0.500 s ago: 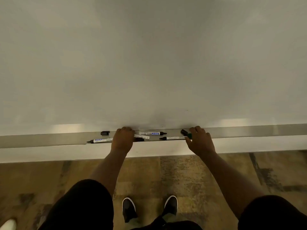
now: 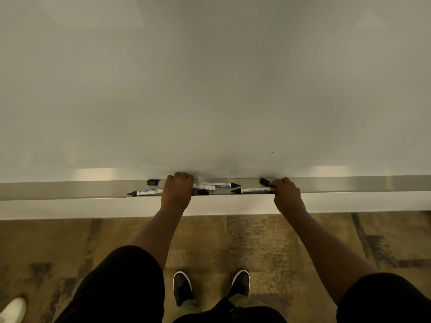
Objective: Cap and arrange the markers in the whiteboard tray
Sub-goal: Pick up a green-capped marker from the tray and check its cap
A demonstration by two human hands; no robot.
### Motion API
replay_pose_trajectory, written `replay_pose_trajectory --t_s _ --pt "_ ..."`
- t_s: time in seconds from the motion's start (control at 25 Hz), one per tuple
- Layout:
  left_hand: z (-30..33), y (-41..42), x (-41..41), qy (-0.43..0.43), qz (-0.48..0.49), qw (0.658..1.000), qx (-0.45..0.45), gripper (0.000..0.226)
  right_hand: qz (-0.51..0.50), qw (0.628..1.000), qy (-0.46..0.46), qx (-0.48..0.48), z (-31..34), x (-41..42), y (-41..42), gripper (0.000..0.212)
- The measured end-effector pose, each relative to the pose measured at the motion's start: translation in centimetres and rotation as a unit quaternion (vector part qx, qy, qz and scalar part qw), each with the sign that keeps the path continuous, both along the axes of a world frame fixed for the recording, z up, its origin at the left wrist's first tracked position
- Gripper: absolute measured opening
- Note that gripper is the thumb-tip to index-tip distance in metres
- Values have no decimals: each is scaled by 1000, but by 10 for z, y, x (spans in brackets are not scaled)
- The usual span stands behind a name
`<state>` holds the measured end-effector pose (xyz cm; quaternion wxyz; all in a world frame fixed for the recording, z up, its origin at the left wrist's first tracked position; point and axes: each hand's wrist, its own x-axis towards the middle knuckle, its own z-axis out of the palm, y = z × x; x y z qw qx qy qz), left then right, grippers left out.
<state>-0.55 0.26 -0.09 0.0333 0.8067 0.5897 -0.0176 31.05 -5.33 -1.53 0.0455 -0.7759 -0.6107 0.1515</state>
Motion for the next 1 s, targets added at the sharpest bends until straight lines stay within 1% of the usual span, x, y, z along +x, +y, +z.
replay_pose_trajectory --t_s 0.12,0.2,0.32,0.4,0.48,0.52,0.6,0.64,0.72,0.76,0.8,0.84,0.88,0.96,1.0 --pt "6 -1 -6 -23 -7 1000 3 28 6 1000 -29 -9 3 -3 1 31" --pt "11 -3 -10 -56 -7 998 -10 29 8 999 -44 -4 5 -5 -1 33" --pt "17 -6 -12 -105 -2 994 -26 30 14 997 -59 53 9 -14 -8 36" --pt "20 -9 -12 -136 2 990 -30 28 33 994 -51 93 14 -23 -10 42" --pt "23 -13 -13 -184 19 982 -38 21 64 991 -23 117 22 -36 -10 47" --pt "25 -14 -12 -215 32 975 -45 18 83 989 -2 124 25 -42 -9 44" --pt "27 -20 -11 -285 51 955 -58 9 118 985 43 116 29 -56 -7 31" --pt "28 -23 -10 -318 60 944 -60 7 117 983 81 112 32 -63 -6 24" --pt "32 -29 -7 -382 97 917 -56 11 80 969 193 130 38 -77 -5 10" --pt "34 -32 -5 -421 129 896 -58 13 62 958 241 142 40 -83 -6 5" --pt "36 -33 -1 -468 169 865 -70 14 39 948 283 143 43 -89 -7 6" --pt "38 -33 2 -521 213 822 -94 14 13 932 335 136 45 -95 -8 8" --pt "40 -33 5 -578 254 765 -127 14 -15 911 392 127 46 -100 -10 9" --pt "47 -34 11 -678 306 636 -204 14 -54 869 477 118 48 -108 -11 8" --pt "49 -34 12 -703 320 590 -234 15 -59 860 493 117 48 -110 -12 9"
